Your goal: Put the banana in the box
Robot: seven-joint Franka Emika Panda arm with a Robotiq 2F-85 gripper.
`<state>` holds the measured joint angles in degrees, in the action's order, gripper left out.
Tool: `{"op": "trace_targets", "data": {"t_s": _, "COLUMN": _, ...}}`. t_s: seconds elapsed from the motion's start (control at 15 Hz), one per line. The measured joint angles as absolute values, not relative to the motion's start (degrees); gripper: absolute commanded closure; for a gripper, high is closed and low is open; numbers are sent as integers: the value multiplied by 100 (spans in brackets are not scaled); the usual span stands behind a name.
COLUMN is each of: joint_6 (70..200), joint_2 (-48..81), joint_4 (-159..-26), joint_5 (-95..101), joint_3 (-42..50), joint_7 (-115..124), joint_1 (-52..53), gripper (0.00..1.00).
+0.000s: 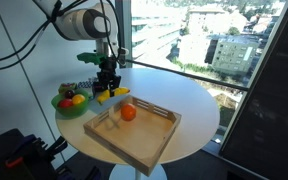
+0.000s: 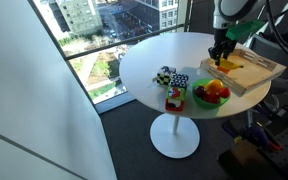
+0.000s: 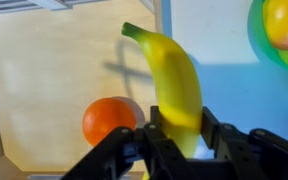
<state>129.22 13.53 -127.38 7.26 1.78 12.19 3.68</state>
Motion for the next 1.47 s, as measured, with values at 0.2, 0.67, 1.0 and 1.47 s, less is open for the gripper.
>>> {"op": "trace_targets", "data": {"t_s": 0.2, "joint_6": 12922, "joint_2": 1313, "joint_4": -12821, "joint_5": 723, "joint_3": 214, "joint_7": 1179, "joint_1": 188, "gripper": 83}}
{"op": "trace_targets", "data": {"t_s": 0.67, "joint_6": 12923, "joint_2": 1306, "joint_4": -12982, "joint_5": 708, "joint_3": 368, "joint_7": 1151, "joint_1": -88, "gripper": 83}}
{"op": "trace_targets", "data": {"t_s": 1.0, "joint_6": 12938, "joint_2": 1307, "joint_4": -13058, "joint_5": 706, "joint_3": 520, "joint_7": 1151, "joint_1": -234, "gripper": 83}}
{"op": "trace_targets", "data": {"t_s": 1.47, "joint_6": 13135, "joint_2": 1337, "joint_4": -13081, "joint_5": 706, "joint_3": 670, "joint_7": 1151, "joint_1": -351, "gripper": 83}}
